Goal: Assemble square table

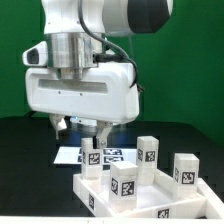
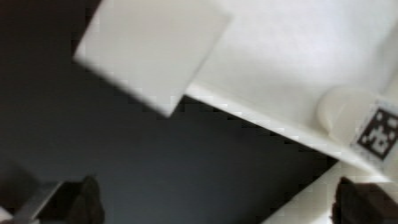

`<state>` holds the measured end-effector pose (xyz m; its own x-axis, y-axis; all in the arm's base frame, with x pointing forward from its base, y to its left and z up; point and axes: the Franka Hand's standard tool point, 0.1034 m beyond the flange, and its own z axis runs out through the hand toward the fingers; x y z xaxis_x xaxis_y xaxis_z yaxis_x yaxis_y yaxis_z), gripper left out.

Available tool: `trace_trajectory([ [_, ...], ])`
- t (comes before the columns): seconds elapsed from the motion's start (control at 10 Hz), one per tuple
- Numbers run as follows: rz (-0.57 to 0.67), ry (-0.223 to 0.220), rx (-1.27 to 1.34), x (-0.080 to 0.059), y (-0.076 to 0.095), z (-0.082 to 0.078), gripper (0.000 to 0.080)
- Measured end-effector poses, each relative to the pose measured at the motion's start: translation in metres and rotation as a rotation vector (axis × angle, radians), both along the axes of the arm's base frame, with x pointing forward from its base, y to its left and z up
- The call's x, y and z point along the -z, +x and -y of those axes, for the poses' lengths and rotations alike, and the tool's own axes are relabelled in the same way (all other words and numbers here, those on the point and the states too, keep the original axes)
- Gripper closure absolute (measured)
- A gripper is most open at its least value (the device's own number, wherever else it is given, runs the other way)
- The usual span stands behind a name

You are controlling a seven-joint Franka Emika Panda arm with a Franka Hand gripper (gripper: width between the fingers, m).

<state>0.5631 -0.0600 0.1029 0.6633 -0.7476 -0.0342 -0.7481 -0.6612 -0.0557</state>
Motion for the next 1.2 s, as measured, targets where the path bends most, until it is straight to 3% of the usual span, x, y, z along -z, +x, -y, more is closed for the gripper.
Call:
trace_trajectory([
  [0.2, 0.020, -0.016, 0.253, 0.004, -0.011, -0.013, 0.0150],
  [0.3, 0.044, -0.024, 0.264, 0.003, -0.006, -0.020, 0.0150],
  [0.7, 0.045, 0.001, 0.423, 0.001, -0.005, -0.018, 0.0150],
  [0.9, 0.076, 0.036, 0.518, 0.003, -0.013, -0.002, 0.0150],
  [1.2, 0.080, 0.042, 0.414, -0.004, -0.015, -0.012, 0.0150],
])
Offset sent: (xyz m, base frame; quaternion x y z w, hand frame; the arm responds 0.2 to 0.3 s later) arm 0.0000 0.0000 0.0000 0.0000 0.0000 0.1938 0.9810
